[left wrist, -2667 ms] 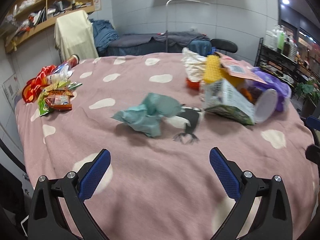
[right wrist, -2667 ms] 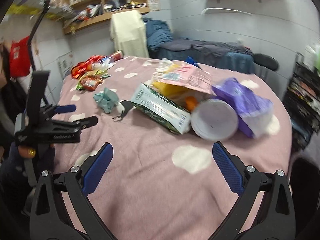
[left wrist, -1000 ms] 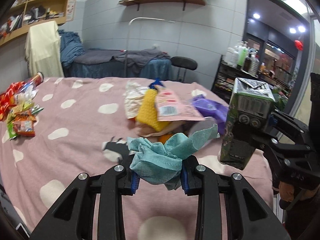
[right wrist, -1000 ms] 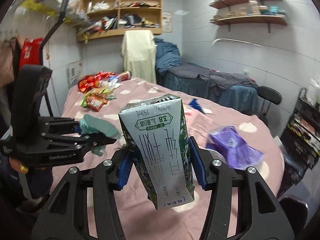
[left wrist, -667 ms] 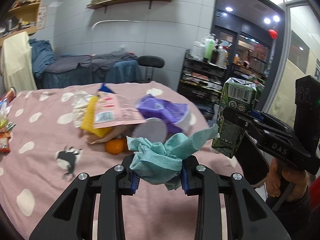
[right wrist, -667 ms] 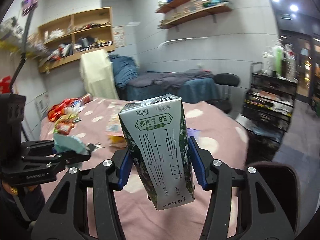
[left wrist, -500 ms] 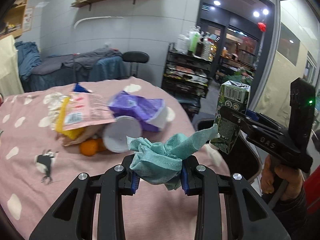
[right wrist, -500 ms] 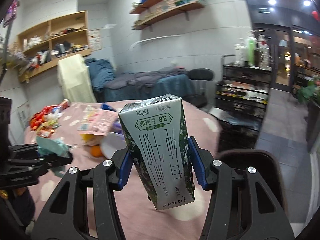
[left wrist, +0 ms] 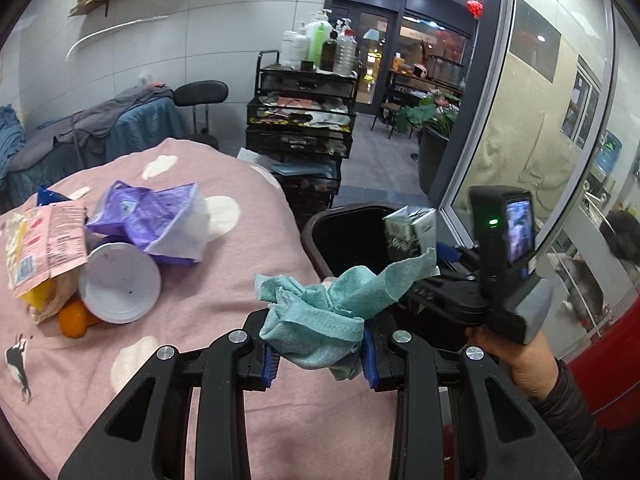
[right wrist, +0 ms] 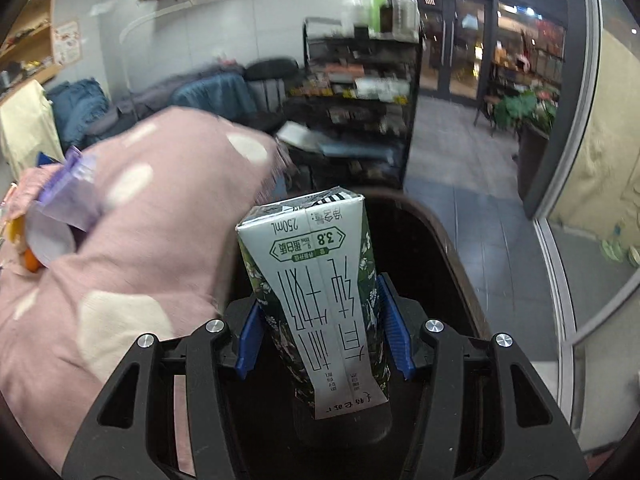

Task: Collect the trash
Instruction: 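Carry both items to the black bin and release them inside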

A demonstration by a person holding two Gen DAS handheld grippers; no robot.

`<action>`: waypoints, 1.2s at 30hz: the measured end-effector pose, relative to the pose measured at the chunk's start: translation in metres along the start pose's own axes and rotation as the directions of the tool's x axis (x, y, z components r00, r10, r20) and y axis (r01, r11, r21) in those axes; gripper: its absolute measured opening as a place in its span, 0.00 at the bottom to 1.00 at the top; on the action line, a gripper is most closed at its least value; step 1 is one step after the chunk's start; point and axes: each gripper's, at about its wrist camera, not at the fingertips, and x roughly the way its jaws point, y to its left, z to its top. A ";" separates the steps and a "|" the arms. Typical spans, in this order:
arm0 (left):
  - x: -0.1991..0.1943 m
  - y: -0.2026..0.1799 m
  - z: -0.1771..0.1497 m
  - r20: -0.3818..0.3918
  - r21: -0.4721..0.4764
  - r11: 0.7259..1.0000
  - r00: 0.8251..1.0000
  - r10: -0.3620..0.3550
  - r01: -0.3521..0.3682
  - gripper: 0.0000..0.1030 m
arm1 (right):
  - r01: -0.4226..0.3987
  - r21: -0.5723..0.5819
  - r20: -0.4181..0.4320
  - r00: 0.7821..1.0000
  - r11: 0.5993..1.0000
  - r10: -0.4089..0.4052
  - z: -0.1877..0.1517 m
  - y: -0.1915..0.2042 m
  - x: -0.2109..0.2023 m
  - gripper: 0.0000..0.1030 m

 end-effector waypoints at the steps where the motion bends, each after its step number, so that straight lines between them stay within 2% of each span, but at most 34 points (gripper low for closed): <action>1: 0.004 -0.002 0.001 -0.007 0.006 1.000 1.000 0.002 -0.002 0.31 | 0.017 0.006 -0.043 0.999 1.000 -0.017 -0.002 -0.002 0.010 0.51; 6: 0.024 -0.011 0.006 -0.049 0.021 1.000 0.999 -0.007 0.009 0.31 | 0.065 -0.035 -0.174 0.982 0.997 -0.071 -0.016 -0.002 0.039 0.52; 10: 0.035 -0.014 0.009 -0.078 0.016 1.000 0.997 -0.025 0.027 0.31 | 0.057 -0.029 -0.213 0.975 0.998 -0.062 -0.025 -0.006 0.043 0.52; 13: 0.043 -0.019 0.010 -0.094 0.030 0.999 0.995 -0.020 0.023 0.31 | 0.042 -0.013 -0.181 0.983 0.999 -0.043 -0.028 -0.008 0.035 0.66; 19: 0.060 -0.026 0.015 -0.147 0.035 0.999 0.989 -0.034 0.040 0.31 | 0.008 0.080 -0.099 0.995 0.997 0.000 -0.032 -0.016 0.011 0.68; 24: 0.074 -0.041 0.025 -0.174 0.066 0.996 0.984 -0.042 0.054 0.31 | 0.059 0.162 0.006 0.998 0.985 -0.061 -0.028 -0.033 -0.023 0.78; 26: 0.082 -0.047 0.028 -0.194 0.073 0.995 0.980 -0.048 0.063 0.31 | 0.105 0.210 0.050 0.992 0.972 -0.118 -0.027 -0.043 -0.037 0.83; 30: 0.100 -0.057 0.031 -0.242 0.084 0.994 0.969 -0.050 0.072 0.31 | 0.213 0.304 0.111 0.960 0.929 -0.256 -0.024 -0.069 -0.062 0.87; 32: 0.110 -0.063 0.030 -0.259 0.106 0.992 0.965 -0.035 0.065 0.31 | 0.225 0.361 0.131 0.949 0.905 -0.288 -0.024 -0.083 -0.071 0.88; 36: 0.126 -0.075 0.027 -0.293 0.148 0.988 0.956 -0.004 0.049 0.31 | 0.212 0.422 0.155 0.941 0.881 -0.301 -0.024 -0.101 -0.084 0.88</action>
